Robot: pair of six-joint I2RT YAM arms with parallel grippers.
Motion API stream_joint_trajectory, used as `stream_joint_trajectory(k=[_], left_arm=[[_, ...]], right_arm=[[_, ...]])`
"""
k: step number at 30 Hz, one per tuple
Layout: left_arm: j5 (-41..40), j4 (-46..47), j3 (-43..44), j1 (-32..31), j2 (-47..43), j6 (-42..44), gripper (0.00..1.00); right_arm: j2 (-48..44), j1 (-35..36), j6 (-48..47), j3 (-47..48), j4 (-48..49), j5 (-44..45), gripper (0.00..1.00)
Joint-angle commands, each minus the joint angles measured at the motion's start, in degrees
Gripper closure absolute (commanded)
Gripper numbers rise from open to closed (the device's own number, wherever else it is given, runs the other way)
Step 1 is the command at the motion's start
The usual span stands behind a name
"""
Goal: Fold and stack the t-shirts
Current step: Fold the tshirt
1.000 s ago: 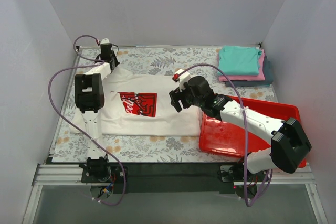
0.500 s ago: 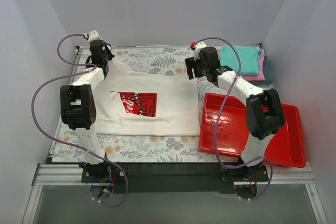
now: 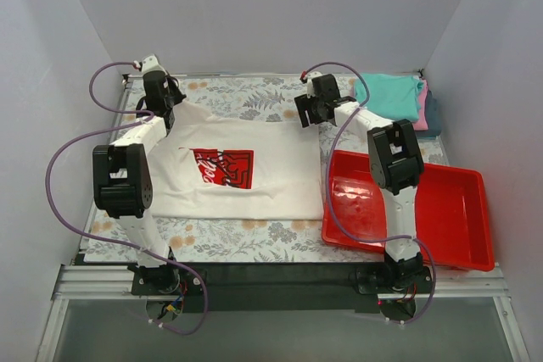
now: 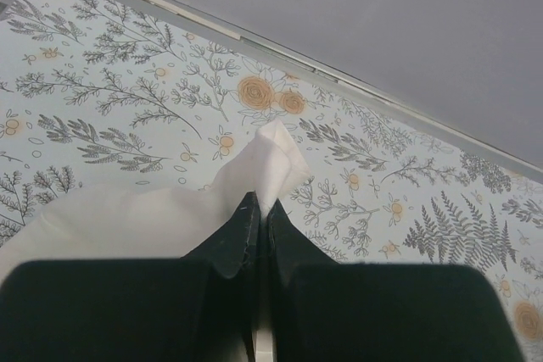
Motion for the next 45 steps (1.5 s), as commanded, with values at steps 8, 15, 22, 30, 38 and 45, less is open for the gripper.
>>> stream_joint_trajectory(k=[8,15,22,30,38,45], left_arm=[[1.03,0.06,0.22,0.17,-1.85,0.71,1.00],[-0.55,-0.03,0.05,0.17,-1.49,1.33,1.00],[-2.57,0.06,-1.00,0.26,-2.54,1.42,1.00],[-7.49,1.46,-6.53,0.26,-9.74,0.72,1.00],[-13.38,3.48,-19.62,0.17,-21.95,1.07,1.00],[-17.25,0.24,-29.11,0.26,-30.93,-0.86,1.00]], right_arm=[[3.96,-0.33,-0.31,3.41,-1.47,1.35,0.36],[4.84,-1.12,-0.04,3.06,-1.74,-0.40,0.54],[3.71,-1.74,0.66,1.22,-1.74,-3.21,0.85],[-2.35,-1.65,0.92,-2.73,-1.30,-7.95,0.99],[-16.59,1.24,1.54,-16.52,1.69,-9.11,0.99],[-25.73,7.57,3.29,-26.98,1.60,-4.89,0.99]])
